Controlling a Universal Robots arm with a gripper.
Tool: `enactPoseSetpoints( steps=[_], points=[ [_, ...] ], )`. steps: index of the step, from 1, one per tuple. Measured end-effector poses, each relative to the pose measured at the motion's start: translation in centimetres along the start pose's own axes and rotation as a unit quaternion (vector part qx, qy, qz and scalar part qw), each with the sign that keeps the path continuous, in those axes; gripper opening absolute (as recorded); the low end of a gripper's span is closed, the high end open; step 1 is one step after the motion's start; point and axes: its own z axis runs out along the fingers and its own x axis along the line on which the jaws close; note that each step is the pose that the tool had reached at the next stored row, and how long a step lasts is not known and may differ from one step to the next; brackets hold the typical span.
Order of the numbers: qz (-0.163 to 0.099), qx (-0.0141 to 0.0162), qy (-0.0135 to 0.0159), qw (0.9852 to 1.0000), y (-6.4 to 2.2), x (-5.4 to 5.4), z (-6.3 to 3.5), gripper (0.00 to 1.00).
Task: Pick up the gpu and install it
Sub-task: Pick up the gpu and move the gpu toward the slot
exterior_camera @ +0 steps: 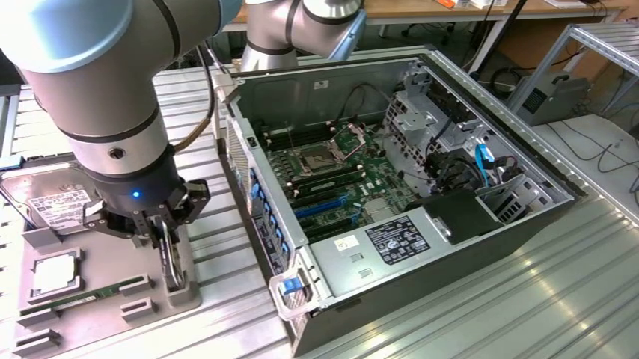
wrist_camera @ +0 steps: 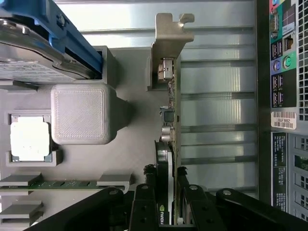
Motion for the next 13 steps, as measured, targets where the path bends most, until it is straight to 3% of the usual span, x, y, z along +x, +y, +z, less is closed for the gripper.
enactPoseSetpoints(
  steps=[3,13],
  points=[
    [0.000,0.0047,-0.0001,1.0000,0.08,0.0,-1.64,0.27],
    [0.000,0.0130,-0.0004,0.9999,0.29,-0.1,-5.23,0.27]
  ],
)
